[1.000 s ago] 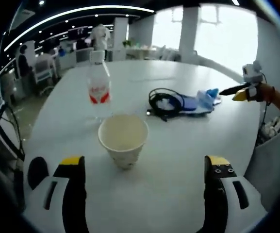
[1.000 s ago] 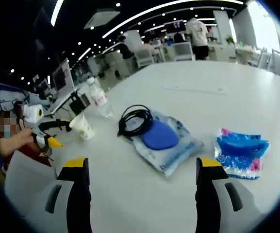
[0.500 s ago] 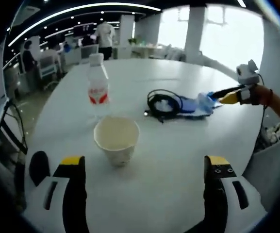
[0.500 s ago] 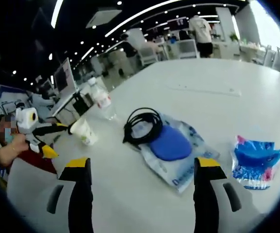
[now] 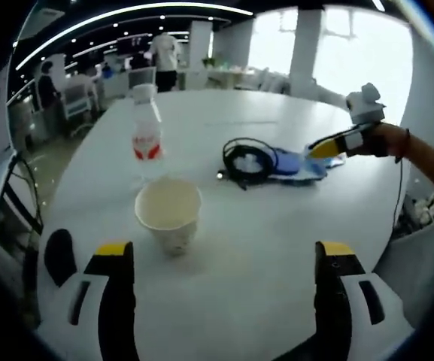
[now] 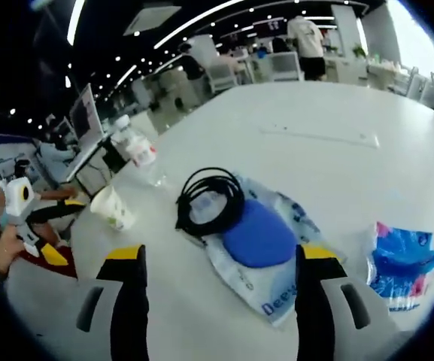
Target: Arrange the tabletop items into an orderly group along one side of the table until the central work area is clear of visible clutter.
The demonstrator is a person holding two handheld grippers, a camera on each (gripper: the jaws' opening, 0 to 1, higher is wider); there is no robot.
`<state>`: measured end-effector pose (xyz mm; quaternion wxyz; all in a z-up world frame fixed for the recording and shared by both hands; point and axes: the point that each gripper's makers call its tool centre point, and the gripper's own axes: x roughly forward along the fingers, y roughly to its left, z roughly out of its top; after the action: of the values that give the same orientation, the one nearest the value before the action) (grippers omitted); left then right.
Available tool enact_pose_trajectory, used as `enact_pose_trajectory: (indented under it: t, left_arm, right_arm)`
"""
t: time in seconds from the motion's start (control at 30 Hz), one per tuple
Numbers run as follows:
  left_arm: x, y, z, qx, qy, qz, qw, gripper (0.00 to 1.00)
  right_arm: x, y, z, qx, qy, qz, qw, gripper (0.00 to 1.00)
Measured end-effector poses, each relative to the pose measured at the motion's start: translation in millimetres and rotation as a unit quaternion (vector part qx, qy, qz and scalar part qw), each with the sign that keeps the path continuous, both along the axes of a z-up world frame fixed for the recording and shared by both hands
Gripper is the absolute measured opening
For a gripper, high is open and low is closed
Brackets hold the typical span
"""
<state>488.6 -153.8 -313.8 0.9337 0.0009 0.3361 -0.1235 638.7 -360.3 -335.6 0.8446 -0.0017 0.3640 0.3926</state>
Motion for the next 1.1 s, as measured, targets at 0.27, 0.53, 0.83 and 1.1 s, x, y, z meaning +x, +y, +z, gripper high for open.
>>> enact_pose_trajectory:
  t: [0.27, 0.53, 0.83, 1.1]
  left_arm:
    - [0.0, 1, 1.0, -0.004, -0.006, 0.017, 0.9998, 0.94]
    - [-4.6, 1, -4.3, -0.009, 0.000, 0.026, 0.9996, 0.96]
    - [-5.1, 4, -9.0, 0.015, 0.008, 0.022, 0.9996, 0.95]
    - [-4.3, 1, -10.2, 0.002, 0.011, 0.019, 0.9998, 0.93]
  right_arm:
    - [9, 15, -11.4, -0.009, 0.010, 0.012, 0.9998, 0.76]
    - [25, 22, -23.4, -0.031, 0.007, 0.011, 0.9994, 0.70]
    - [42, 34, -34.1, -0.047, -0.008, -0.012, 0.9988, 0.60]
    - [52, 43, -39.2, -0.039, 0.002, -0.033, 0.9987, 0.47]
